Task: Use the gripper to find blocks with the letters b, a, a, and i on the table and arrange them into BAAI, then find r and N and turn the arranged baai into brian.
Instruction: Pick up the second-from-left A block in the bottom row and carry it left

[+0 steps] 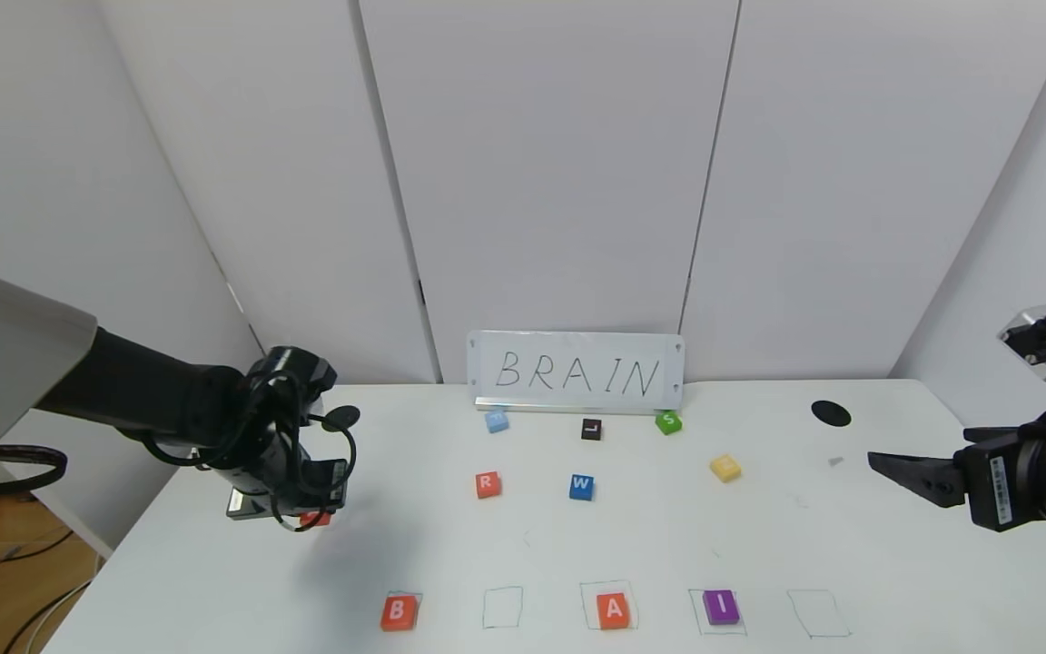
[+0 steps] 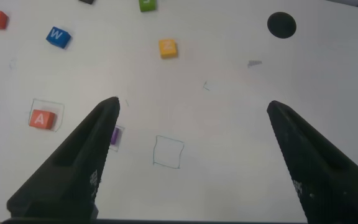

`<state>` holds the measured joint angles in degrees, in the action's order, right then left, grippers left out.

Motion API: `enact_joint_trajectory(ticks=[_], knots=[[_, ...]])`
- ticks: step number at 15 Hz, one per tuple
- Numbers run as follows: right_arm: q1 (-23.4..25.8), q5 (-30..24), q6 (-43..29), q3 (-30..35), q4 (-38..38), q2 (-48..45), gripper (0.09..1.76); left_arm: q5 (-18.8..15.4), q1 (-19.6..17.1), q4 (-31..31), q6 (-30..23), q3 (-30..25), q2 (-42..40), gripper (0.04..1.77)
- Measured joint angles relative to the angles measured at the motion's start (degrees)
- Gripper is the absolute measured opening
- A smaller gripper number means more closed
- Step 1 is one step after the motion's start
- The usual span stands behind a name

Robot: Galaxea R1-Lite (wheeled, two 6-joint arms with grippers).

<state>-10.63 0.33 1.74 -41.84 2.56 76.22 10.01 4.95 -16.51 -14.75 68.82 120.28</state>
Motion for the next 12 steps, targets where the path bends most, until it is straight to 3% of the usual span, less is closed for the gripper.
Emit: enact_joint_trajectory(ticks=[12], knots=[[0.0,0.02,0.02,0.0,-0.02,0.0,1.71,-0.02,-0.02,0.0,0.02,0.01,0.22,0.49]])
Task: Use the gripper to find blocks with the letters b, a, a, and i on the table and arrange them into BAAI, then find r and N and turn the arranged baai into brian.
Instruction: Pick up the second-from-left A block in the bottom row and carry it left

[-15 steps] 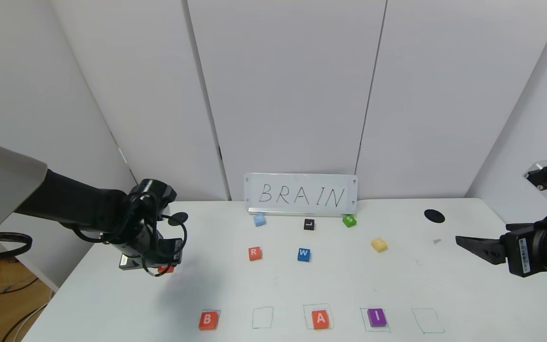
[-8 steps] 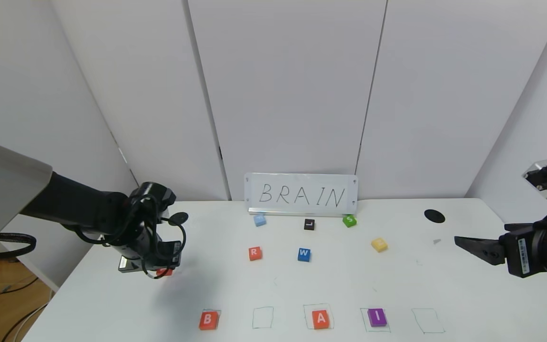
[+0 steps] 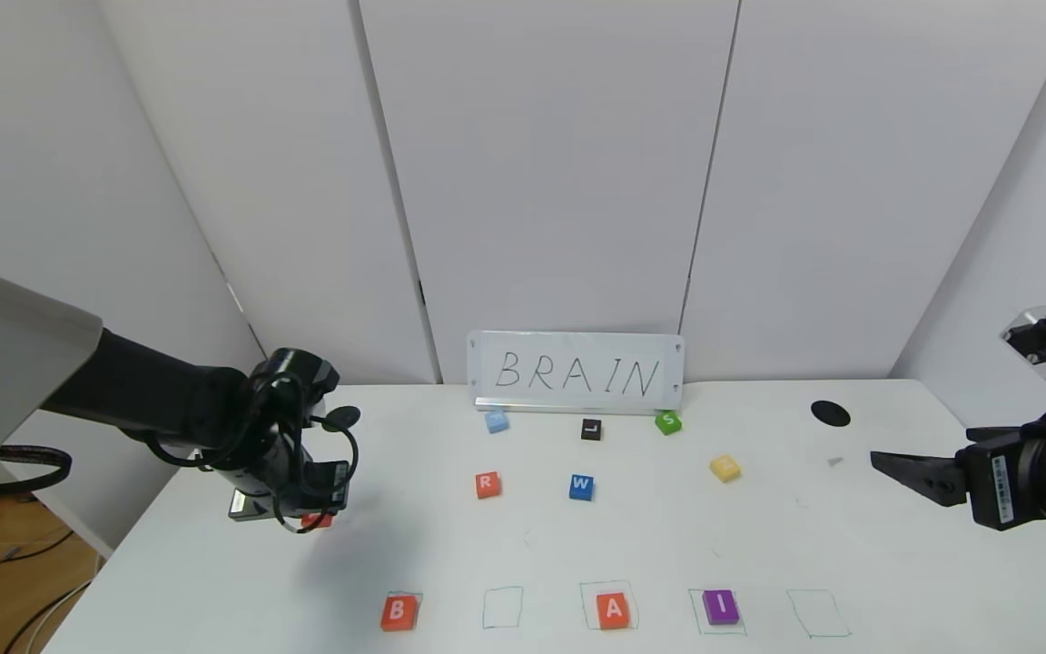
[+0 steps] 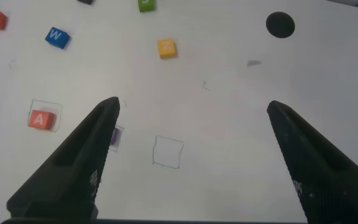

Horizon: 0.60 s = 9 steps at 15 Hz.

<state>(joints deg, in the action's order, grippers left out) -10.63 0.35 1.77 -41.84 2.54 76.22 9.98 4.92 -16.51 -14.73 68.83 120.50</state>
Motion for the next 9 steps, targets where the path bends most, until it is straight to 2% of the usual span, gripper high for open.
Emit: enact_joint_trajectory(ticks=[3,6,9], knots=[[-0.02,0.0,-0.05,0.0,-0.02,0.0,1.71,0.05,-0.07,0.04,0.34,0.02,0.04,0.49],[-0.61,0.0,-0.02,0.33,-0.27,0.07,1.71,0.41,-2.54,0.52,5.45,3.85,3.25,0.49],[-0.72,-0.02,-0.02,0.37,-0.27,0.18,1.71,0.46,-4.44,0.52,6.99,6.52,6.53,0.49]])
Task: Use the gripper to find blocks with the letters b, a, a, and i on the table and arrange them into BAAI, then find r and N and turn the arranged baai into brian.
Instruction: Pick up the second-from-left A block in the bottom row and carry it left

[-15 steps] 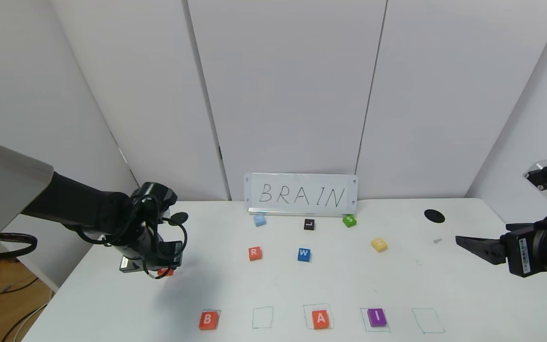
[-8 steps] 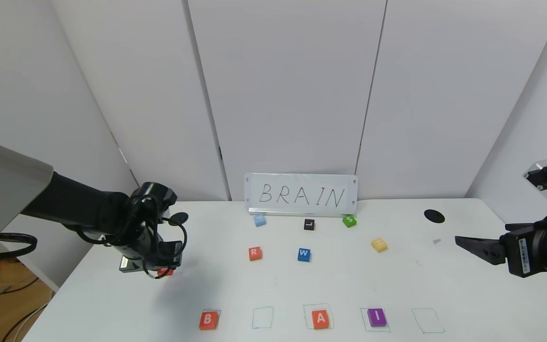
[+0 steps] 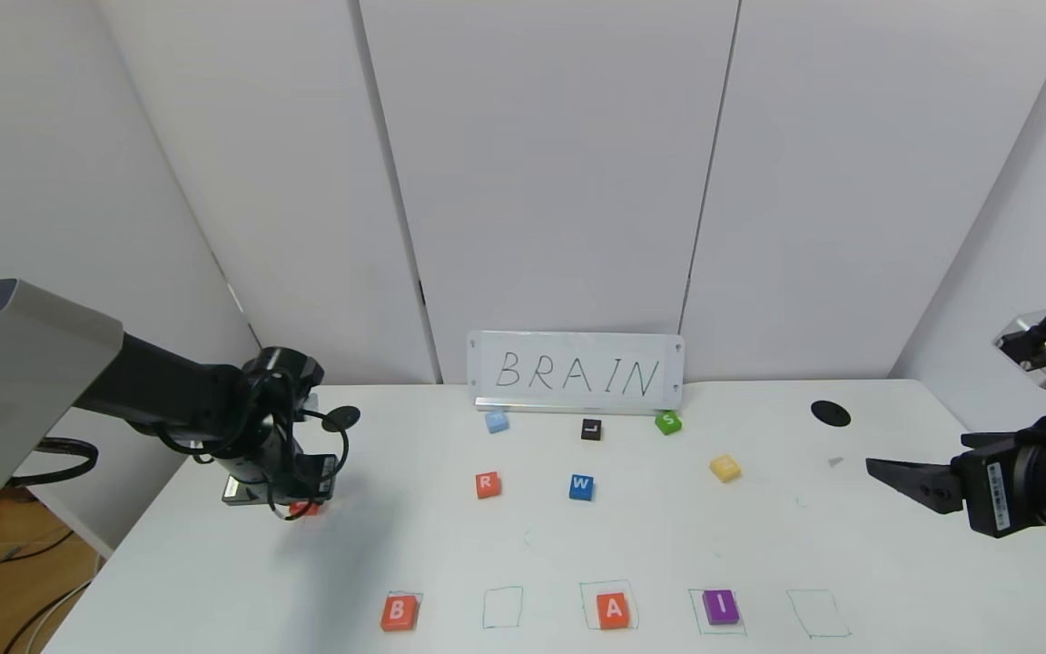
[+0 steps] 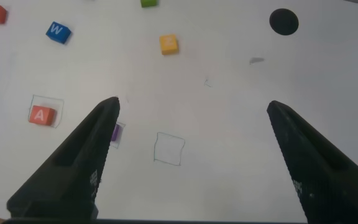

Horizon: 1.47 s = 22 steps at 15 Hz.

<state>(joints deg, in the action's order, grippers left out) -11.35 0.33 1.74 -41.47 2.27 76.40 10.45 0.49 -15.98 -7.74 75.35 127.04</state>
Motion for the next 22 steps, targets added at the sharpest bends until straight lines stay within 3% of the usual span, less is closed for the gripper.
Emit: enact_joint_trajectory(ticks=[14,17,22], knots=[[-0.06,0.02,0.0,0.1,0.0,0.23,1.71,-0.44,-0.39,-0.11,0.02,1.11,1.63,0.49],[-0.37,0.0,0.0,0.27,0.18,0.26,1.71,-4.64,0.28,-0.96,-0.27,1.11,1.35,0.49],[-0.52,0.0,0.06,0.41,0.18,0.33,1.71,-4.71,0.61,-1.56,-0.33,1.17,1.27,0.49]])
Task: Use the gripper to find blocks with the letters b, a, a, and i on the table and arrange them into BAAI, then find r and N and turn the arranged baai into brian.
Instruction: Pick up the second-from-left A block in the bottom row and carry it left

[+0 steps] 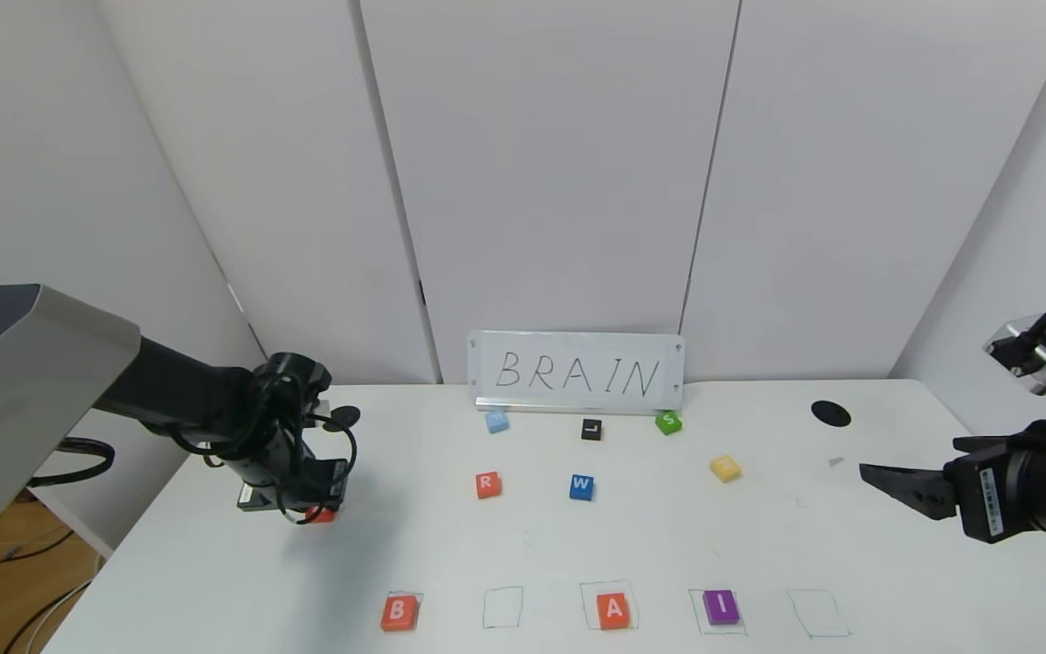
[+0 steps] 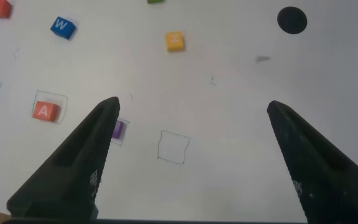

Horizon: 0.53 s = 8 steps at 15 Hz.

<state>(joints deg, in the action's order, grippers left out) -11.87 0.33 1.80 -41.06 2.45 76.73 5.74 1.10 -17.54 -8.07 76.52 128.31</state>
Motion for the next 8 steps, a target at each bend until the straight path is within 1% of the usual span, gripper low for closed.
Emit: enact_joint_trajectory(ticks=[8], knots=[[-0.2,0.07,0.29,0.16,0.0,0.0,1.71,0.5,-0.02,0.06,0.24,-0.41,0.28,0.49]])
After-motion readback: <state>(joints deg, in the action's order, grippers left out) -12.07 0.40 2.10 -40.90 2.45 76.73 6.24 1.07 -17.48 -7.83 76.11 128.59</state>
